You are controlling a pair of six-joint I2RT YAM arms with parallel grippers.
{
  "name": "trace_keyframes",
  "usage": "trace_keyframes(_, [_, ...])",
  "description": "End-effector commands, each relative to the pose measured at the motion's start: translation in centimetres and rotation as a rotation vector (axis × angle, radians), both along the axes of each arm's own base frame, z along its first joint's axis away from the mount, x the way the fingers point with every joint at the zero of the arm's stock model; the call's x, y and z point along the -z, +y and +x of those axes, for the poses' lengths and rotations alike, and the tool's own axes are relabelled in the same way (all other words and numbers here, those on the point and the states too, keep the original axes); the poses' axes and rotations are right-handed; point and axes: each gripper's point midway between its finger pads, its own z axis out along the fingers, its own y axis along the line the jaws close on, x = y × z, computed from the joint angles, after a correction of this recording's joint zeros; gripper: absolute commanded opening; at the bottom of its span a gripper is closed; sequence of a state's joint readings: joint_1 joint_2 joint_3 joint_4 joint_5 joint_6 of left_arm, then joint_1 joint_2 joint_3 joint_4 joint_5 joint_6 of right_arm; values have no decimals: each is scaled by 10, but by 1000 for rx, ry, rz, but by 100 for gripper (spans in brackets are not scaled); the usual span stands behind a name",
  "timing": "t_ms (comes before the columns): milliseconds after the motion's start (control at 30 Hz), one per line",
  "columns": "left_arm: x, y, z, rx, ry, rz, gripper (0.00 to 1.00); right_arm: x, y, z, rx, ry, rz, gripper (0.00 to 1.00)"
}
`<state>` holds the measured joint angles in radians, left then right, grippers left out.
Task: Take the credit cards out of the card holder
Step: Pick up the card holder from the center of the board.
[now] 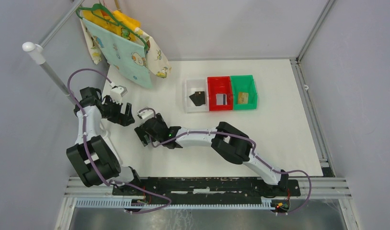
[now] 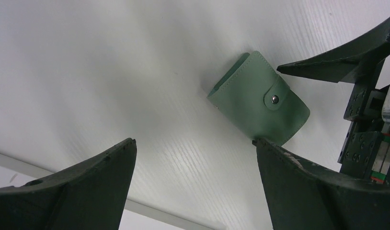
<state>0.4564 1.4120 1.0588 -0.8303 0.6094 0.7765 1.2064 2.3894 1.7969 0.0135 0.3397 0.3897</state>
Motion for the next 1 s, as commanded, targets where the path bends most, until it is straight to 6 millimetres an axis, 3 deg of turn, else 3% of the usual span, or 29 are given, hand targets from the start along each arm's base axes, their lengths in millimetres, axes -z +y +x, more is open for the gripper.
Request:
trace_keyframes(0, [-16, 4, 8, -18, -64, 23, 100, 16, -1, 3, 43, -14, -25, 98])
trace_keyframes(133, [-18, 3, 10, -20, -67, 13, 100, 26, 0, -6, -16, 6, -32, 98])
trace_keyframes(233, [-20, 0, 11, -27, -62, -9, 100, 21, -5, -5, -35, -6, -66, 95])
trace_keyframes(333, [-22, -1, 10, -15, -70, -10, 100, 10, -26, 5, 11, -19, -108, 76])
trace_keyframes(433, [-20, -4, 8, -8, -67, -19, 100, 1, -52, 11, 60, 34, -42, 54])
trace_keyframes(600, [-26, -15, 1, 22, -72, -39, 100, -22, -90, 8, 93, 23, 17, 38])
trace_keyframes(700, [-24, -31, -5, 72, -70, -35, 100, -32, -114, 0, 99, 10, 28, 31])
trace_keyframes(967, [-27, -103, -13, 228, -26, -83, 100, -43, -197, -13, 213, 21, 124, 33])
